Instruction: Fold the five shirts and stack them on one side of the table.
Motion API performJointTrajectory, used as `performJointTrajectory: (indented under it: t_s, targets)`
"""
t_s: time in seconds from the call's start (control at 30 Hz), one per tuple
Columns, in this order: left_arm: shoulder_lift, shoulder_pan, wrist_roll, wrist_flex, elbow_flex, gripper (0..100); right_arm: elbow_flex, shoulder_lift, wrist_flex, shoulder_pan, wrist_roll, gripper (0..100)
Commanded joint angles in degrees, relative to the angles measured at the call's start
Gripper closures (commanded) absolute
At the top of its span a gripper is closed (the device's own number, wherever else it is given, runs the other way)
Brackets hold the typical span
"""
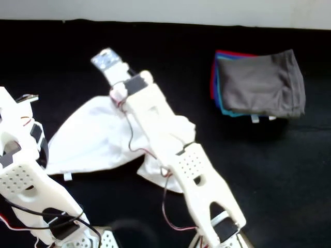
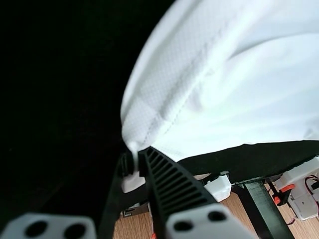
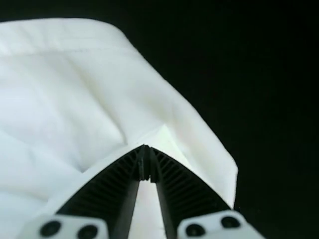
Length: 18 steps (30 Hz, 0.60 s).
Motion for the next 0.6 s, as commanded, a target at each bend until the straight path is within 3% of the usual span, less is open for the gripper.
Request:
performJointTrajectory:
  t_s: [0.0,0.17,0.33,0.57]
  targets:
    - [-0.4,1.5,0.6,0.5,-0.4,99,-8.1,-0.7,5.0,3.1,0.0,99.2]
    - [-0.4,3.4,0.6,0.5,-0.4,99,-9.5,-0.2,10.2,2.0,0.0,96.4]
    - [-0.4,3.2,0.6,0.5,-0.4,99,-2.2,-0.2,7.2,-0.9,0.1,78.2]
    - [-0.4,3.0,0.6,0.5,-0.2,99,6.4,-0.2,0.3,-2.6,0.1,80.0]
